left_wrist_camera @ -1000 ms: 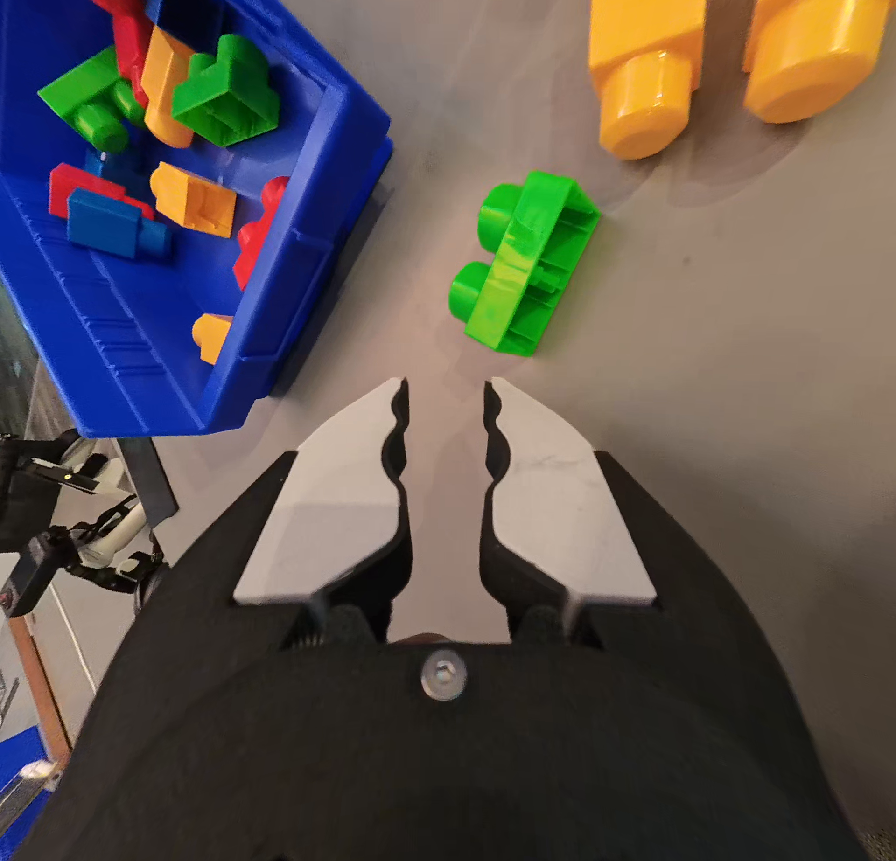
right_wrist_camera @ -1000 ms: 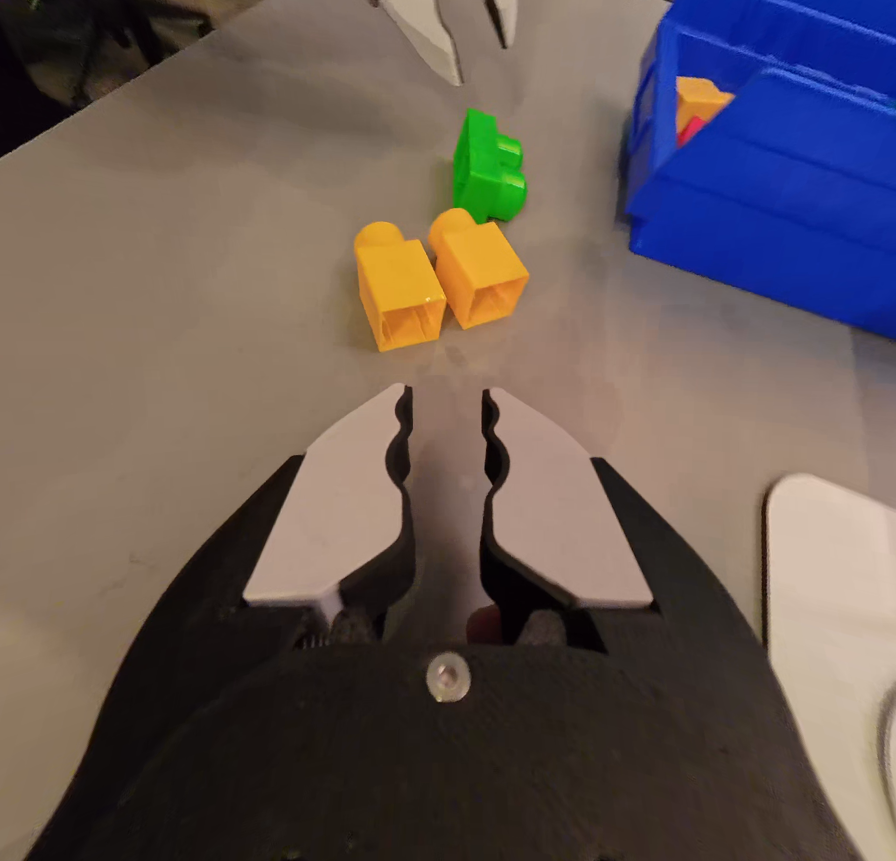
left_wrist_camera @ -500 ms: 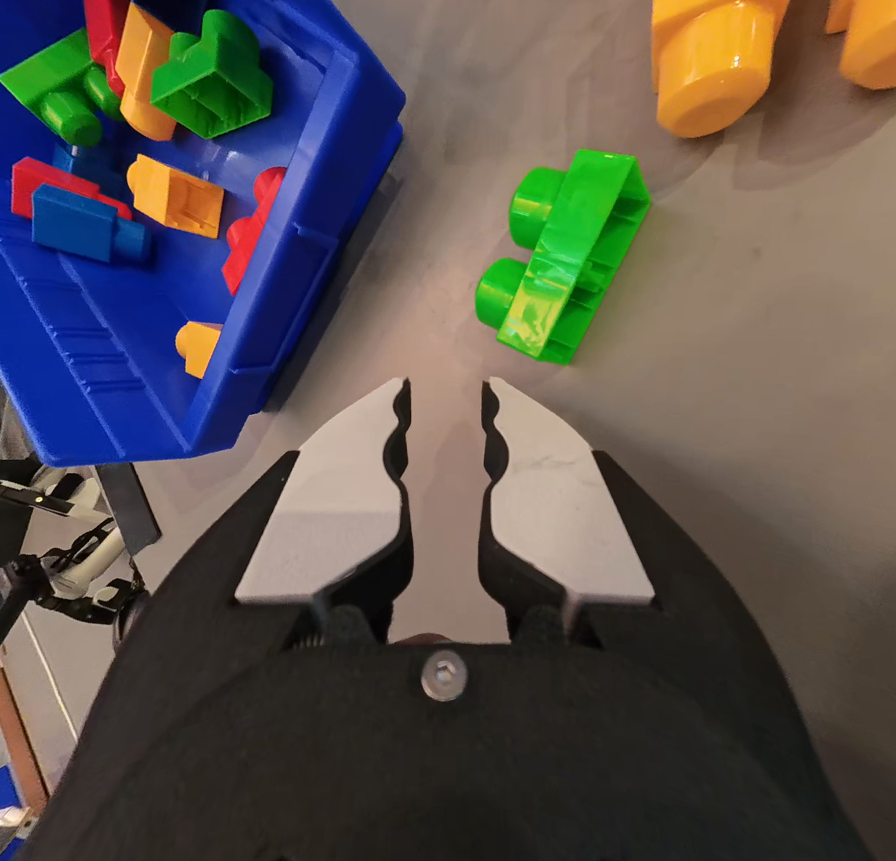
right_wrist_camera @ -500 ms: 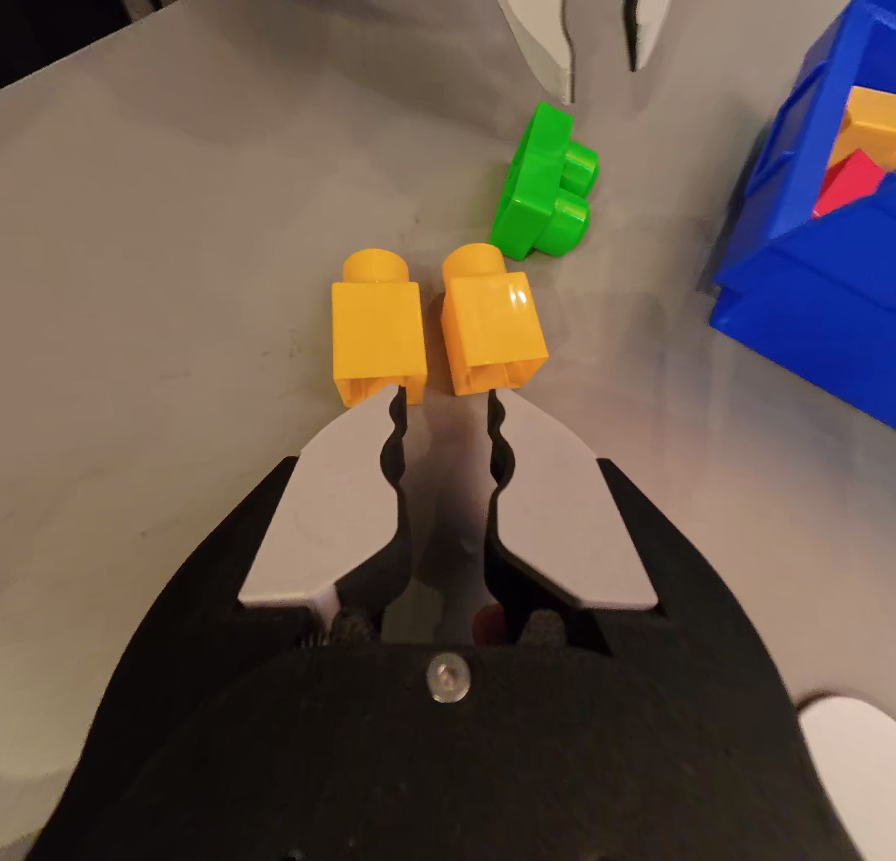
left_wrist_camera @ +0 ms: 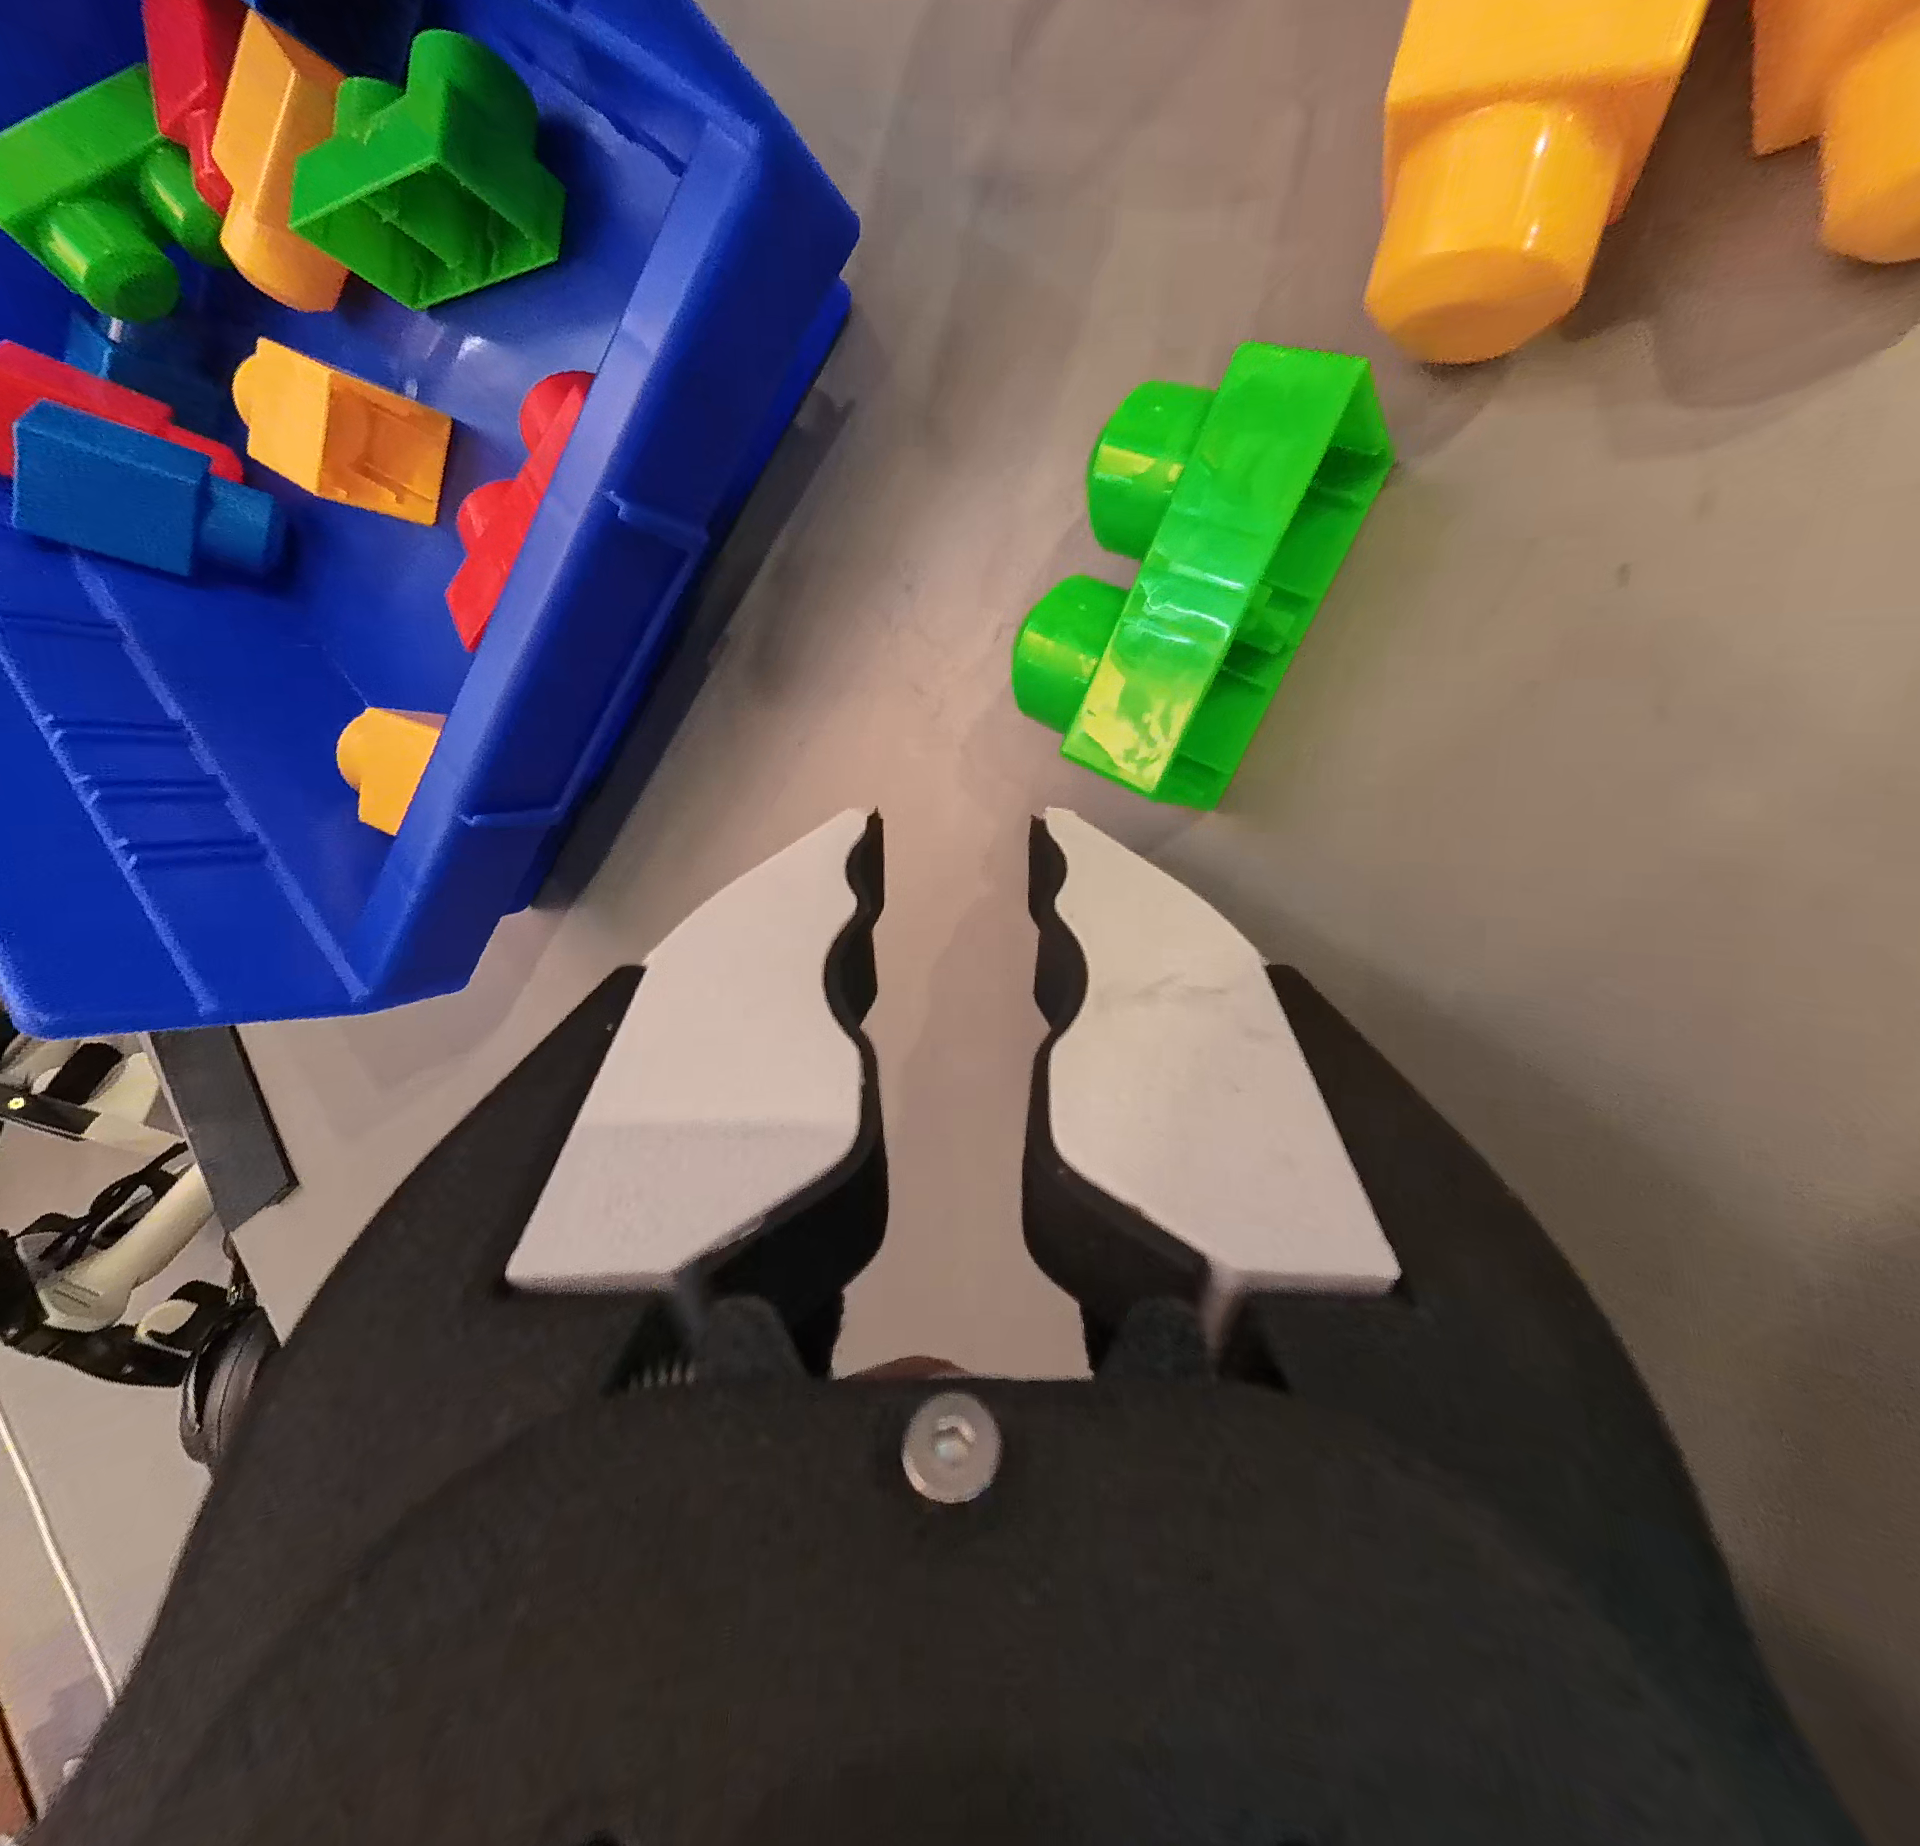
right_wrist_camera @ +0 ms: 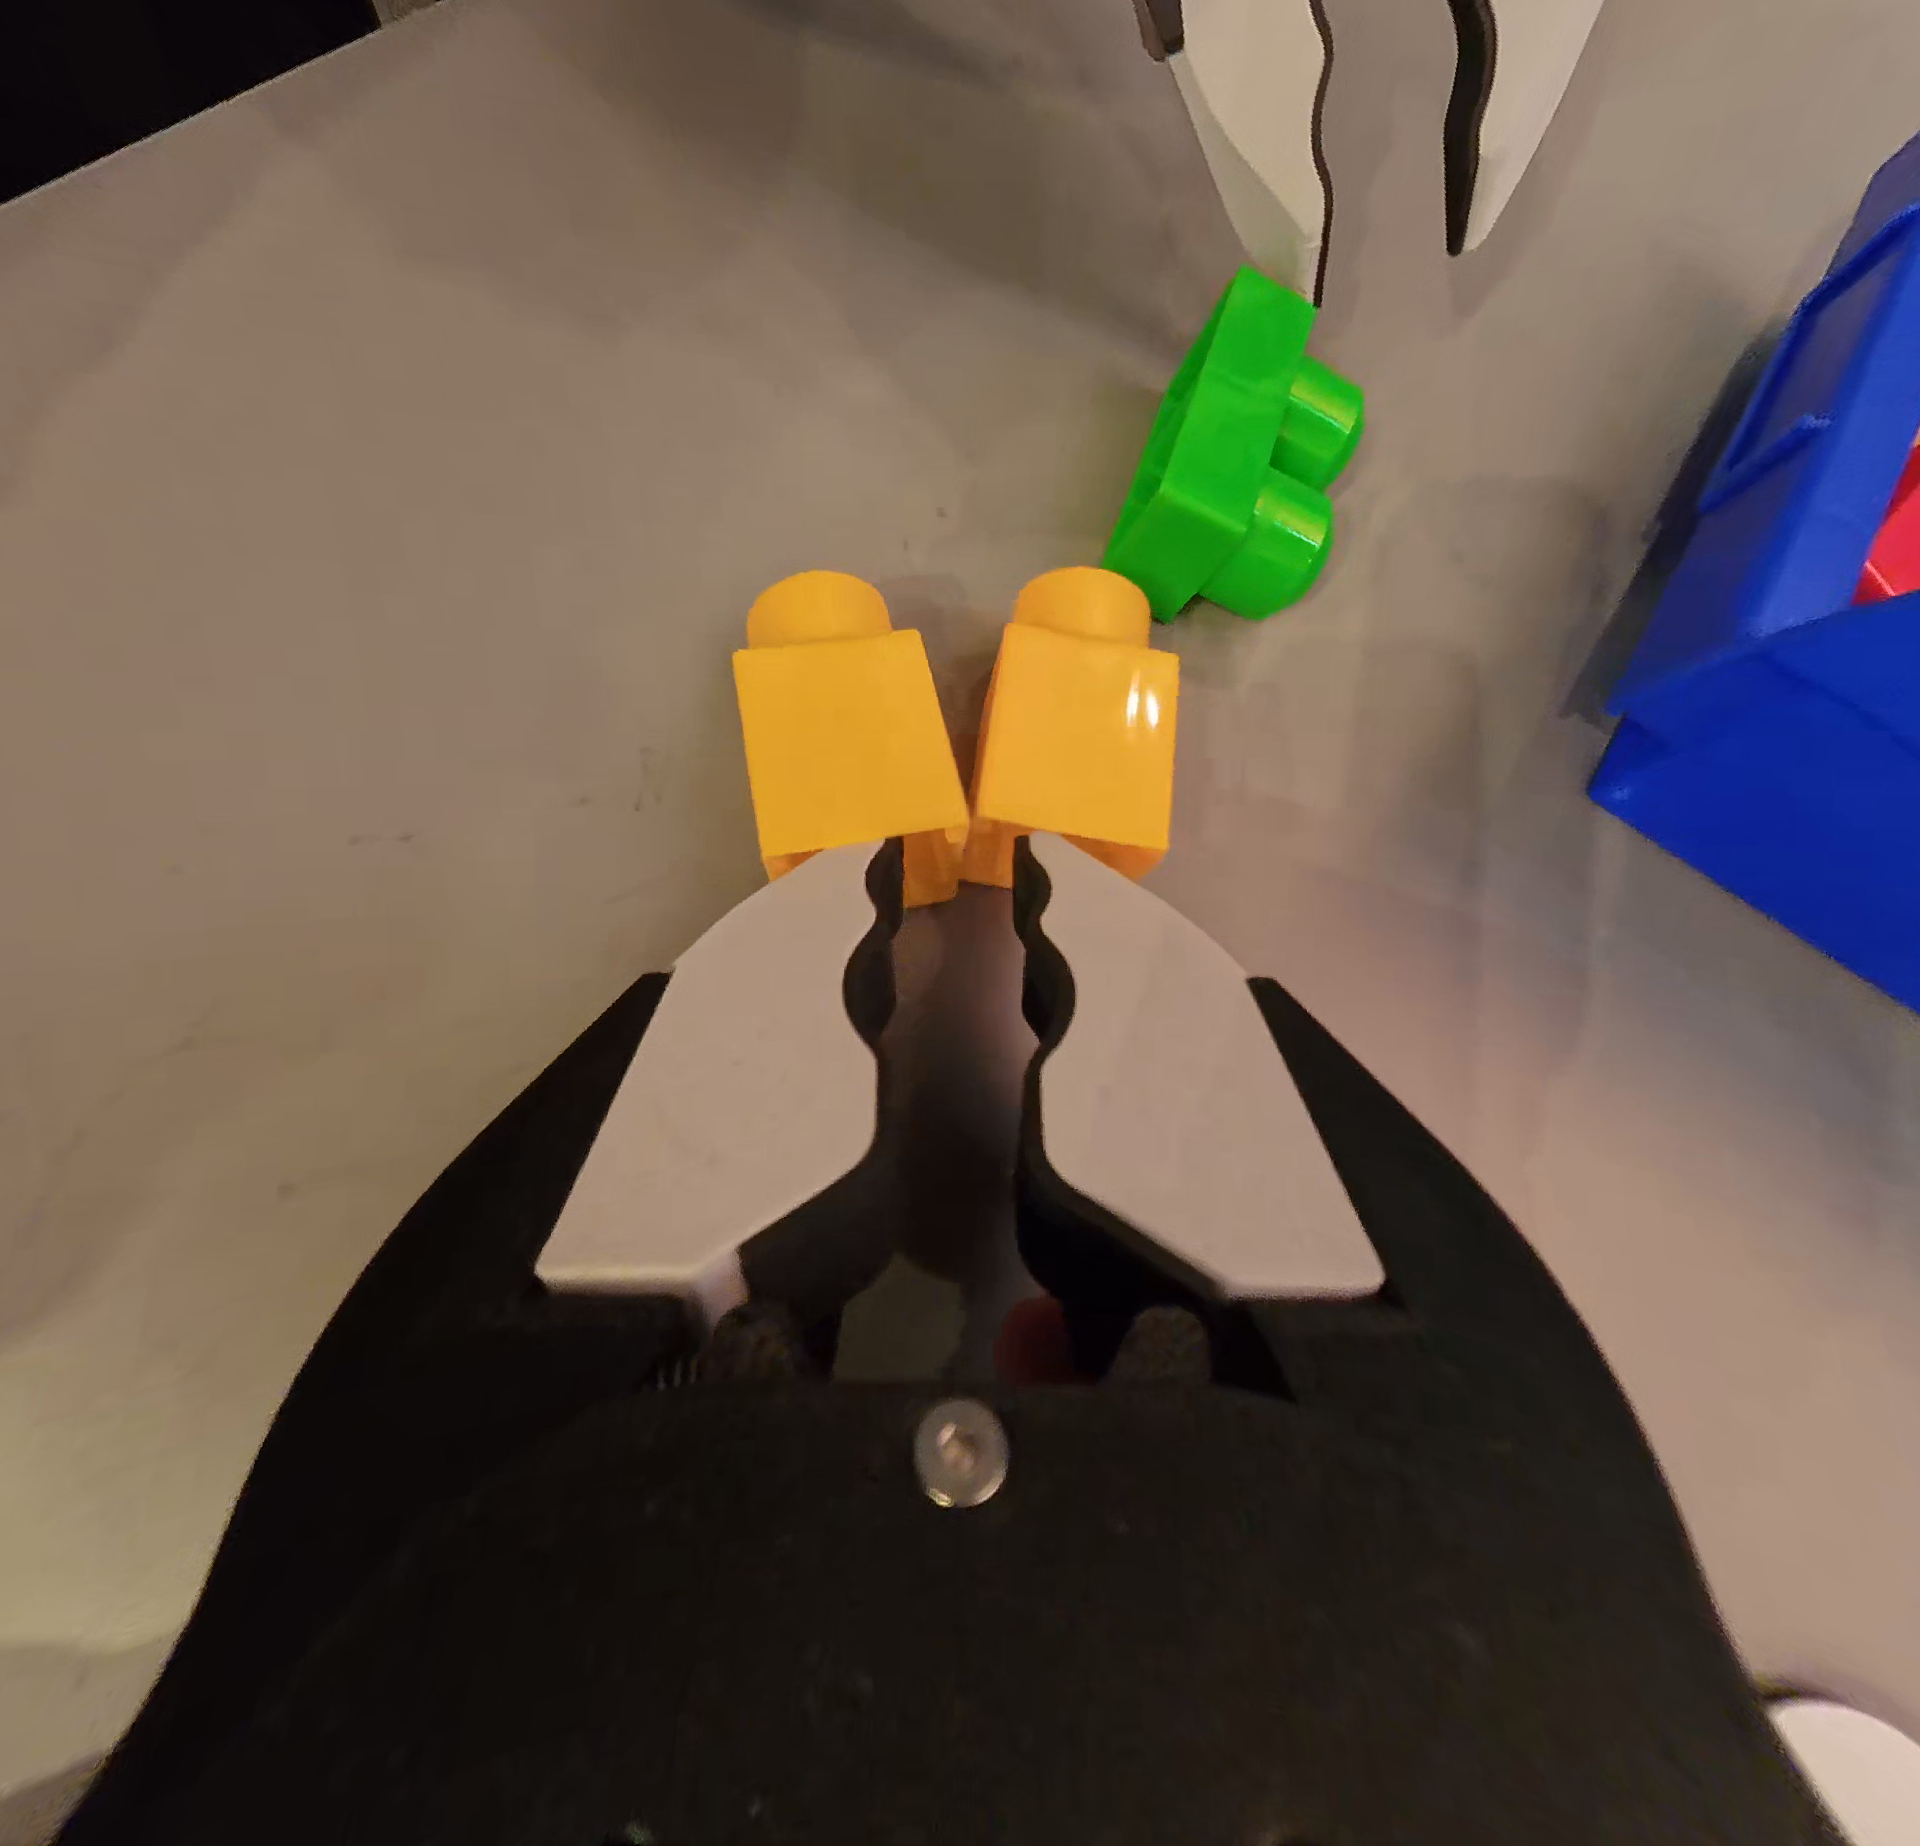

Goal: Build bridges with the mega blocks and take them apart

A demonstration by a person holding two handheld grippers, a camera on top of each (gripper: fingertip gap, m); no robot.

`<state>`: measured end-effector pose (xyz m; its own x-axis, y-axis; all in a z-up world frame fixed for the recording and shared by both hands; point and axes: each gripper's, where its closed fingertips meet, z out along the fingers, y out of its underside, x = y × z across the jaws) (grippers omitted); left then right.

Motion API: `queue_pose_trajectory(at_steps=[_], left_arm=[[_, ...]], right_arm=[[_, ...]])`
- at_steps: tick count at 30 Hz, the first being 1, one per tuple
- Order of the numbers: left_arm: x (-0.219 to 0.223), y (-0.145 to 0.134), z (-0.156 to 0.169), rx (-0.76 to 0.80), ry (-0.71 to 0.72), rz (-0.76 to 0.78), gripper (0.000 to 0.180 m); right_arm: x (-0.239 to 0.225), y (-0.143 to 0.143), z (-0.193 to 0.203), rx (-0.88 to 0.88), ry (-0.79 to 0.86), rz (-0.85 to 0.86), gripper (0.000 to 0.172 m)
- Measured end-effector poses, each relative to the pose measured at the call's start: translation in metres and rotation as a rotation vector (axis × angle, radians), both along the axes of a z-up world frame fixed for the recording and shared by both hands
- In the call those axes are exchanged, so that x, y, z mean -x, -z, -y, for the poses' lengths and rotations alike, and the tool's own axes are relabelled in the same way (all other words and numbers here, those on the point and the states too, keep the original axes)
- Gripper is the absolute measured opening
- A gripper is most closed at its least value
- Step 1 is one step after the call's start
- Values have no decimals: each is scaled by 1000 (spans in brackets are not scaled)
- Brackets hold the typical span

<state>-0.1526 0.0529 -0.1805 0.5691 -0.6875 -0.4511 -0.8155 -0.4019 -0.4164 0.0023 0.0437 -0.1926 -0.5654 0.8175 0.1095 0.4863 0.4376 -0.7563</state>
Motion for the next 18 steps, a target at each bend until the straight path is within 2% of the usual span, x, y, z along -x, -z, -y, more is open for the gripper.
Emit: queue_pose_trajectory(at_steps=[9, 18], left_arm=[[4, -1, 0, -6, -14, 7, 26], [-29, -17, 20, -18, 29, 104, 26]], right_arm=[[11, 0, 8, -10, -21, -2, 4], [11, -6, 12, -17, -12, -55, 4]])
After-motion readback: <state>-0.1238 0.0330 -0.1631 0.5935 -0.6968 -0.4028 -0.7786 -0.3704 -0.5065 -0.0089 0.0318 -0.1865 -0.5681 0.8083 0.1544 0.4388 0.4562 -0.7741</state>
